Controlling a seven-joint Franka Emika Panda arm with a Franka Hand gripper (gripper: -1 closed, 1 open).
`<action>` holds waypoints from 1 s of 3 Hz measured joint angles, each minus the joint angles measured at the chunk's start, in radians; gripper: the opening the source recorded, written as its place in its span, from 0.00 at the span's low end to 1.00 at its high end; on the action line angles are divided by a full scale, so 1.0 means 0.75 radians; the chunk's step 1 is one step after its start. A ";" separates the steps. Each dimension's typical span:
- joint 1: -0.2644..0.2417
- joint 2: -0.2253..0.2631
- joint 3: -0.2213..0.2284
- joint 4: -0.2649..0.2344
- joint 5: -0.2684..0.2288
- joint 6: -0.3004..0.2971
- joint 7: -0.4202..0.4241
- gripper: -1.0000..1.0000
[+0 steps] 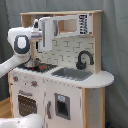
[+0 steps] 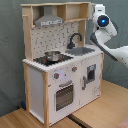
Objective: Play with the kitchen
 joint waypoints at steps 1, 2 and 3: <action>0.060 0.001 -0.032 -0.091 0.000 0.078 -0.001 0.00; 0.145 0.004 -0.044 -0.148 0.019 0.163 0.002 0.00; 0.203 0.039 -0.002 -0.136 0.052 0.252 0.053 0.00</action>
